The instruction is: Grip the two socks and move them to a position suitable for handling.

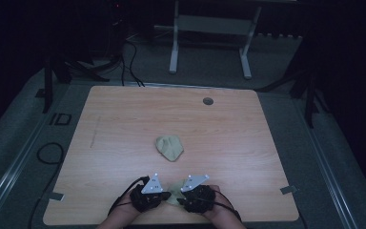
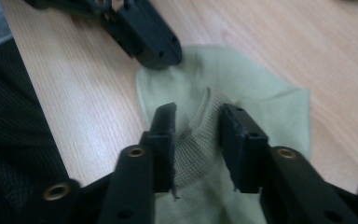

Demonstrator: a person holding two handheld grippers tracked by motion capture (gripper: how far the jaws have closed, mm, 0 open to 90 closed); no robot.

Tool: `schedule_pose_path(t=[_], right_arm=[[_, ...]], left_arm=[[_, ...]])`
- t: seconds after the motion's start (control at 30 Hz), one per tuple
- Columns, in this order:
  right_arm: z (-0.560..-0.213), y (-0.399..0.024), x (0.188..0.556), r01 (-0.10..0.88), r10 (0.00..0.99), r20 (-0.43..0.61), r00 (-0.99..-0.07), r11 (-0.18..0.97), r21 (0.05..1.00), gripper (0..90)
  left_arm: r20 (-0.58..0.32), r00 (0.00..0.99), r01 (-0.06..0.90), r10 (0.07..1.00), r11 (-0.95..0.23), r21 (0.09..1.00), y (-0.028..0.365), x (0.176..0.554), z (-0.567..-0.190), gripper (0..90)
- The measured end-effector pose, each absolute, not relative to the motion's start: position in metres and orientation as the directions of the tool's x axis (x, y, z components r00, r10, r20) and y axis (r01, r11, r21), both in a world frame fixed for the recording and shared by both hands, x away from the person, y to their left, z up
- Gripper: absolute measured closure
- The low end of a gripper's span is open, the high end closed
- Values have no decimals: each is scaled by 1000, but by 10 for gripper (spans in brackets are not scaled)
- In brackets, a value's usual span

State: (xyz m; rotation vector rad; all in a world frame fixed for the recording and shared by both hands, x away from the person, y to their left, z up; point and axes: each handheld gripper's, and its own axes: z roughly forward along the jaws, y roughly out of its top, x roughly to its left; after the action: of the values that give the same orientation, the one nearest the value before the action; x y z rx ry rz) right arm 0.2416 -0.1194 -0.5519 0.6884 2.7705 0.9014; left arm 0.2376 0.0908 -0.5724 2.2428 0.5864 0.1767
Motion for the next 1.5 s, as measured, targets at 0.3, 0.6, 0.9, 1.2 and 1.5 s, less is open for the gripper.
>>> schedule_pose_path(t=[0.3,0.6,0.9,1.2,1.5], right_arm=[[-533,-131,243,408,506,26,-862,664,626,817],[-506,-172,254,458,600,26,-800,581,673,814],[-515,-205,271,539,670,62,-739,534,652,800],[-523,-214,278,563,708,34,-705,530,634,717],[-526,-203,272,525,659,22,-752,577,625,893]], left_arm=[[-49,891,339,452,-589,734,90,239,-573,894],[-34,897,323,441,-601,731,90,240,-572,894],[-21,906,306,423,-621,722,88,242,-571,894],[-13,904,304,426,-623,720,87,241,-571,894],[-16,906,304,423,-624,720,89,242,-570,894]])
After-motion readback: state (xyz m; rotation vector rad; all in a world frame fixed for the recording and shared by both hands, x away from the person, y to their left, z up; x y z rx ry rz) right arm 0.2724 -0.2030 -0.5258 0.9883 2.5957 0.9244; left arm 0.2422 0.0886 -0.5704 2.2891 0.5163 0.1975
